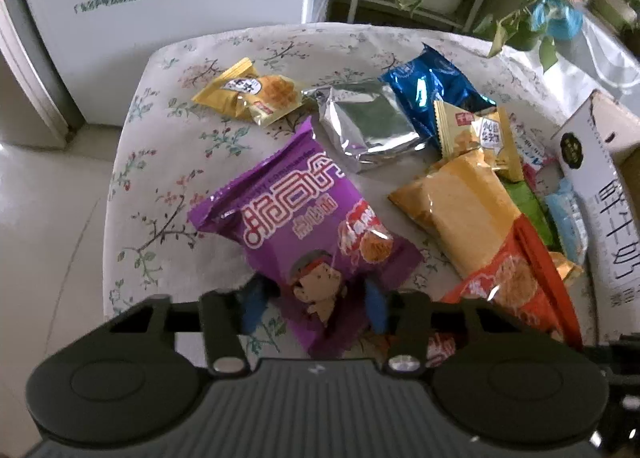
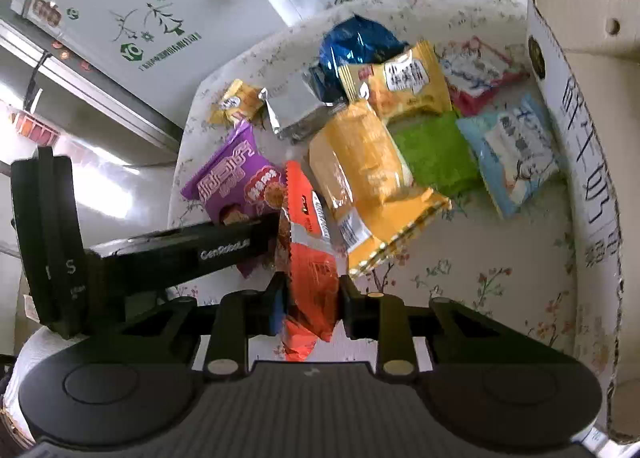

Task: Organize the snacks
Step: 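Grasp the red snack packet with the right gripper, then lift the red packet with the right gripper while the left gripper grasps the purple packet, then carry both packets into the cardboard box and open both grippers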

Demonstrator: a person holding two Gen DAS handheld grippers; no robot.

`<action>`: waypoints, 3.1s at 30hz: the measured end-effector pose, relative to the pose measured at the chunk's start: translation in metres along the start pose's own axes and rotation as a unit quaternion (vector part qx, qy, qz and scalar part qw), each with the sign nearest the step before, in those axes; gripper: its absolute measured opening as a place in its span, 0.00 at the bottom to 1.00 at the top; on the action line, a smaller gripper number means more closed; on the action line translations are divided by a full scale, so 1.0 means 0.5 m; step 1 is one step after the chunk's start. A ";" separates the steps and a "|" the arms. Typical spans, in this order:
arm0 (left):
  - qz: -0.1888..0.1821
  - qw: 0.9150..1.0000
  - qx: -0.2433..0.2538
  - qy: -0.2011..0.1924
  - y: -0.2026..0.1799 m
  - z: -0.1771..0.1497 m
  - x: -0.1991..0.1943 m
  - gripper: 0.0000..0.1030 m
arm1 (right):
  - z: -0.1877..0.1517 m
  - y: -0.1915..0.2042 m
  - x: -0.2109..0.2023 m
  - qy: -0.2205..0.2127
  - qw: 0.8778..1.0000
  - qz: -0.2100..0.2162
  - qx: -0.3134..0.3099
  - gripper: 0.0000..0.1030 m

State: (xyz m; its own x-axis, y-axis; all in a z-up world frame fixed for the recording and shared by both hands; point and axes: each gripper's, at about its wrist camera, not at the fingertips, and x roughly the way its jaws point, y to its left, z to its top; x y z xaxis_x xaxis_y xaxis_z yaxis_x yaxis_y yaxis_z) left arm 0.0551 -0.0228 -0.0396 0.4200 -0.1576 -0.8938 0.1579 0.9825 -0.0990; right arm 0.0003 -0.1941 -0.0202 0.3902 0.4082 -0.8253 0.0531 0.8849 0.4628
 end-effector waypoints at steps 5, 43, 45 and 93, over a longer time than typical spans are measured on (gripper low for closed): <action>-0.017 1.000 -0.010 -0.007 0.018 -0.001 -0.019 0.30 | 0.003 0.007 -0.019 -0.018 1.000 -0.001 -0.021 0.28; 0.060 0.993 -0.102 -0.019 0.039 0.011 0.012 0.63 | 0.003 -0.011 0.005 0.013 0.998 0.022 0.052 0.50; 0.059 0.993 -0.100 -0.018 0.043 0.007 0.009 0.63 | 0.002 -0.007 0.009 0.015 0.999 0.017 0.045 0.50; -0.103 0.988 0.025 -0.109 -0.172 -0.025 -0.158 0.63 | 0.033 -0.177 -0.266 -0.236 0.962 -0.025 0.131 0.28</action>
State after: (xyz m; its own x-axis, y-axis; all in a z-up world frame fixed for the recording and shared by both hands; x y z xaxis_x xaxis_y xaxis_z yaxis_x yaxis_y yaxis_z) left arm -0.0030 -0.0935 0.0341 0.5557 -0.3768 -0.7411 0.3012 0.9221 -0.2430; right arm -0.0412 -0.3304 0.0537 0.7525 0.1648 -0.6377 0.2882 0.7882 0.5438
